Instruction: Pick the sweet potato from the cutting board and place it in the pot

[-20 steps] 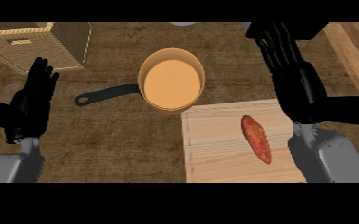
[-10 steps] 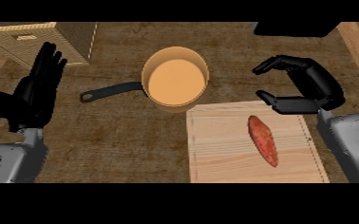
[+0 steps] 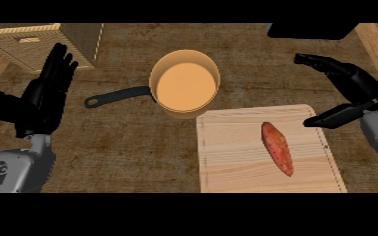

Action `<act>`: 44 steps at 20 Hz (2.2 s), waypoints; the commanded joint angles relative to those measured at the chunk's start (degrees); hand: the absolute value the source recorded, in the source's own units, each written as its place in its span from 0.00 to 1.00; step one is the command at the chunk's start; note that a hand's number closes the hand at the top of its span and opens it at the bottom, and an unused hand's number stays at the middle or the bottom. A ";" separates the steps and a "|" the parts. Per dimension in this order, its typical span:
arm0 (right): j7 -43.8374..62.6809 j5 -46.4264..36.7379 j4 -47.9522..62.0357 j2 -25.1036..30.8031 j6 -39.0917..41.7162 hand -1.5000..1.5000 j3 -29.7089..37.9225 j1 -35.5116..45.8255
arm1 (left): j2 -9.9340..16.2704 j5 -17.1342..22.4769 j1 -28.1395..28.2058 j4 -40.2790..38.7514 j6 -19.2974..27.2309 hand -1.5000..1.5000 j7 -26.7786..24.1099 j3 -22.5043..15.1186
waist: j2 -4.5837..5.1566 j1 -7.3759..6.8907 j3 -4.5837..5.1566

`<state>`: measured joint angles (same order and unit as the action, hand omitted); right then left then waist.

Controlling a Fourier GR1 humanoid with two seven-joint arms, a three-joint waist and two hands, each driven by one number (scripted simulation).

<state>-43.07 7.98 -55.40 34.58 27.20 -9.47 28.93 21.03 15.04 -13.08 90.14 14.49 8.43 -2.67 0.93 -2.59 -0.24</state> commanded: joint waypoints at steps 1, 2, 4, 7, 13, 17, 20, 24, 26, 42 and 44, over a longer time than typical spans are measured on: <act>-7.74 -5.76 3.40 2.90 7.79 0.00 -3.72 3.81 | 0.96 0.47 0.99 2.44 -0.32 0.50 2.33 0.73 | -0.53 0.31 0.11; -6.13 -5.80 1.74 5.69 10.87 0.00 -4.92 4.62 | -0.29 -0.90 -0.53 -1.46 0.58 0.50 0.17 0.47 | -0.41 1.10 0.17; -5.54 -9.28 1.00 8.36 12.16 0.00 -8.60 5.78 | -1.23 -2.06 0.08 0.24 1.86 0.50 0.51 -0.89 | -0.40 0.60 0.14; -1.40 -15.62 -4.33 9.30 10.37 0.00 -15.63 8.14 | -0.06 -0.86 -1.49 0.58 0.80 0.50 2.56 0.05 | -0.66 0.69 0.22; 2.77 -22.68 -12.88 11.82 8.94 0.00 -23.24 8.84 | -1.05 -1.51 3.28 1.69 0.79 0.50 -0.47 0.50 | -1.08 1.73 0.28; 4.68 -26.59 -13.44 10.13 8.51 0.00 -26.10 8.97 | -0.23 -1.19 0.69 1.27 -0.09 0.50 1.59 1.83 | -0.91 2.03 0.25; 3.53 -27.32 -13.79 10.69 9.25 0.00 -25.61 6.92 | -0.64 -2.16 3.24 4.80 0.03 0.50 2.54 1.21 | -0.98 2.04 0.23; 10.14 -28.09 -17.22 5.25 8.24 0.00 -25.69 4.30 | -1.80 -3.21 0.95 1.83 0.46 0.50 2.72 2.27 | -0.91 2.40 0.24; 8.85 -29.34 -18.04 6.80 9.32 0.00 -25.19 3.49 | -2.36 -3.93 -1.47 0.72 0.47 0.50 3.63 1.97 | -0.90 2.60 0.24; 9.72 -43.88 -17.03 -0.25 7.62 0.00 -19.17 -2.68 | -4.08 -6.48 -0.38 2.18 -3.21 0.50 4.99 5.45 | -0.93 2.52 0.23; 8.44 -47.71 -12.61 -2.97 3.36 0.00 -21.06 -1.94 | -7.30 -7.75 3.44 1.11 -2.51 0.50 -0.46 4.09 | -0.87 2.32 0.23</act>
<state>-31.61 -35.72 -70.98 34.01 30.77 -30.66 26.96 16.35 8.97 -10.98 92.95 11.63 11.34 2.06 0.01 -0.23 -0.01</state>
